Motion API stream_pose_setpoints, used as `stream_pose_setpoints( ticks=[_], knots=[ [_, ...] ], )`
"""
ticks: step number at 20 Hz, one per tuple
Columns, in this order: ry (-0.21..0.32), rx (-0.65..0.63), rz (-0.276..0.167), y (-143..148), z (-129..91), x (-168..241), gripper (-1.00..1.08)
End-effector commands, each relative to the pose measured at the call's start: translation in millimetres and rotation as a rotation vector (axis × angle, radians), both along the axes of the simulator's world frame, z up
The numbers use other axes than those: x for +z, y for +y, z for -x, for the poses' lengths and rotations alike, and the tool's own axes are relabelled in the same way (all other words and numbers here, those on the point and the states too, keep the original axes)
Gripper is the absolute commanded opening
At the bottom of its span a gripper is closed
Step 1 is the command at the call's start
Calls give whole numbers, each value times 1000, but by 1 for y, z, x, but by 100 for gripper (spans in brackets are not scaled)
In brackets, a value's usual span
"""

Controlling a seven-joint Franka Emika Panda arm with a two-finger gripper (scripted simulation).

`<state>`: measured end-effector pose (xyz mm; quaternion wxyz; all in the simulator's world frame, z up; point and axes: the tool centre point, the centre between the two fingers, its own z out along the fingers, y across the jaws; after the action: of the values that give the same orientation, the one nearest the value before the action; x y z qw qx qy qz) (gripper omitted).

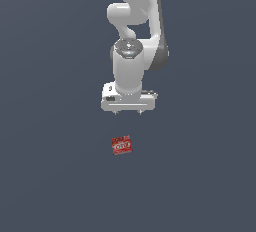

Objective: Pick up the object and move it to a goal position.

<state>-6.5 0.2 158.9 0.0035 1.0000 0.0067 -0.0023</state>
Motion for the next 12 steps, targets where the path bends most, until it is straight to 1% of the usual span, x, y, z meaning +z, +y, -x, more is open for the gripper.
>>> stream_pose_setpoints(
  ticks=[1, 12],
  knots=[
    [0, 0, 0, 0, 0, 0, 100],
    [5, 47, -15, 16, 0, 6, 100]
  ],
)
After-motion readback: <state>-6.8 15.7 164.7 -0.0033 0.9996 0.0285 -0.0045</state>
